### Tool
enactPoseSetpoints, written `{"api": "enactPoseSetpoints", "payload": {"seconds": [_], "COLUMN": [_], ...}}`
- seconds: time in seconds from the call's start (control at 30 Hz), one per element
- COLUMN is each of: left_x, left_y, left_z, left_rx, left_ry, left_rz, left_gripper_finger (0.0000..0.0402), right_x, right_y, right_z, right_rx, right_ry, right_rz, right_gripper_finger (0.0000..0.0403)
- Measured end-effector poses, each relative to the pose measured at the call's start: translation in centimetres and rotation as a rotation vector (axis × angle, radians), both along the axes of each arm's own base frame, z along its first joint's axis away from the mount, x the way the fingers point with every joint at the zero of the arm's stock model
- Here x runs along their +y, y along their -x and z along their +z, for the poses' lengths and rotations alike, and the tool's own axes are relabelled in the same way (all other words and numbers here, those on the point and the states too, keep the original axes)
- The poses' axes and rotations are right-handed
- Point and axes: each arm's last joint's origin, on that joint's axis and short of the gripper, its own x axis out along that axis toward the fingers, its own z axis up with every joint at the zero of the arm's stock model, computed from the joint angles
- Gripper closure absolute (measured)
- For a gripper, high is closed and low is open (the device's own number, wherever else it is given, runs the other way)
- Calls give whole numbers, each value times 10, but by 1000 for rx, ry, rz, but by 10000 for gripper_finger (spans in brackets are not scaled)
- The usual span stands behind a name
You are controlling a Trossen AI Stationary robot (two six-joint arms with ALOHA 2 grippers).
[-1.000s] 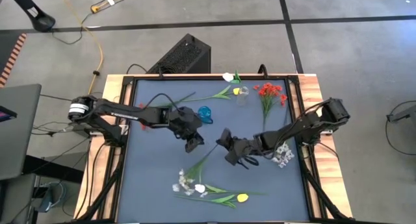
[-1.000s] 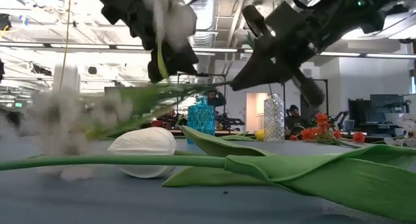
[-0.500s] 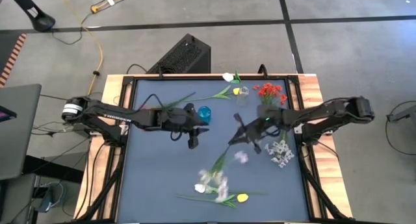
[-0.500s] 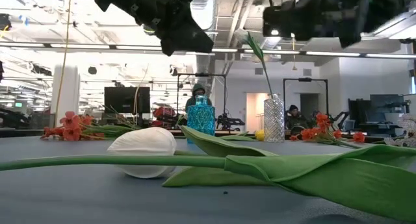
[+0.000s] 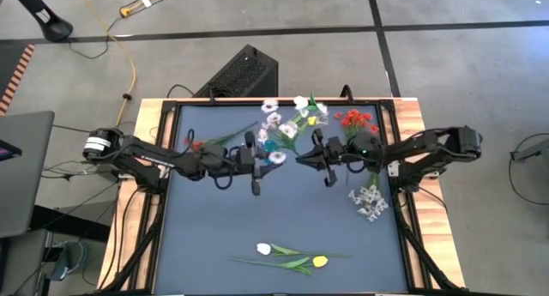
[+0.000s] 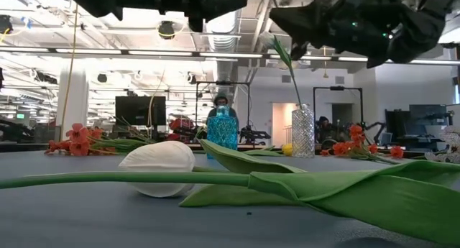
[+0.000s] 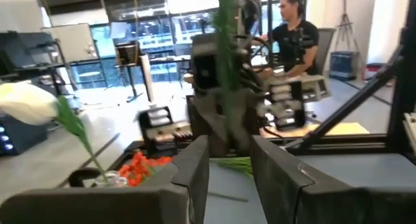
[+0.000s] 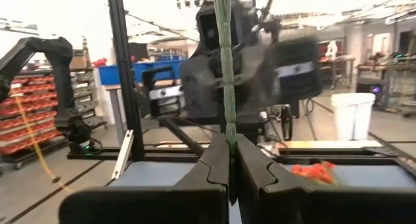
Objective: Sort flowers into vase by color
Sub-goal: Put the left white flowers into the transparent vase
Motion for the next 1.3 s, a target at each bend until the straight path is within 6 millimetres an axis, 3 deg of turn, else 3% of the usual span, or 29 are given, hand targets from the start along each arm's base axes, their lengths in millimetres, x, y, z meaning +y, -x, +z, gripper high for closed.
{"api": "enactPoseSetpoints", "payload": {"seconds": [0.47,0.73,0.97,1.07,1.2,1.3], "left_x": [3,6,6,8,9,10], "left_y": [0,2,3,5,4,4], "left_z": [12,20,22,25,23,21], "left_rx": [-95,-179,-193,-210,-205,-185], "left_ry": [38,49,88,109,166,184], "left_rz": [28,31,25,75,112,110], "left_gripper_finger": [157,148,202,257,373,391], "right_x": [-3,-4,-5,-5,-5,-6], "right_y": [-29,-35,-35,-34,-34,-34], "right_z": [-5,-11,-11,-10,-10,-9], "right_rx": [36,61,57,49,47,40], "right_ry": [-11,-17,-17,-9,-22,-17], "right_rz": [3,3,1,0,3,4], "right_gripper_finger": [371,371,370,366,343,319]}}
